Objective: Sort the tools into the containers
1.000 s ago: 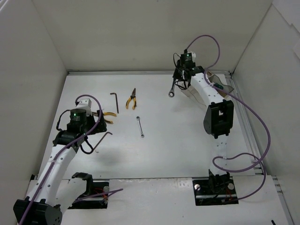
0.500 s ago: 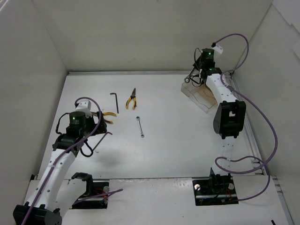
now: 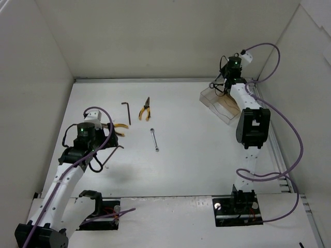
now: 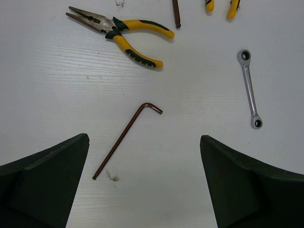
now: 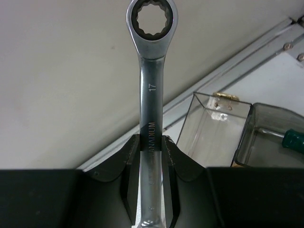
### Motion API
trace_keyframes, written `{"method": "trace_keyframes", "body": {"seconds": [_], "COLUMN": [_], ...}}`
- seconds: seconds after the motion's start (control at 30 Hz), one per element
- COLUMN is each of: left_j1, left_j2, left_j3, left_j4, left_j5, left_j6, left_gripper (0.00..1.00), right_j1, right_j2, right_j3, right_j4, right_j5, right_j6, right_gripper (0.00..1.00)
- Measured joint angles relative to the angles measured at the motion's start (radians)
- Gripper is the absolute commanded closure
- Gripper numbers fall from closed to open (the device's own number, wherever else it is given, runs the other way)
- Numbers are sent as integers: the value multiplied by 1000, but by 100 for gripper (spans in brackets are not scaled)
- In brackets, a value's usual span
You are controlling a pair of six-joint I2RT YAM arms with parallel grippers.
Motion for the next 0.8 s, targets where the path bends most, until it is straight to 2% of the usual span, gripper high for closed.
{"method": "trace_keyframes", "body": {"seconds": [0.3, 0.8], "left_j1": [0, 0], "left_j2": [40, 54], "left_j3": [0, 0], "left_j4": [5, 8], "left_j5": [-1, 0], "left_j6": [0, 0], "left_gripper": [0, 0], "right_j1": [0, 5], "right_j2": [117, 141], "right_j3": [2, -41], "right_j4": [3, 30], "right_j5": [-5, -26], "right_j6": [3, 30], "right_gripper": [100, 100]}}
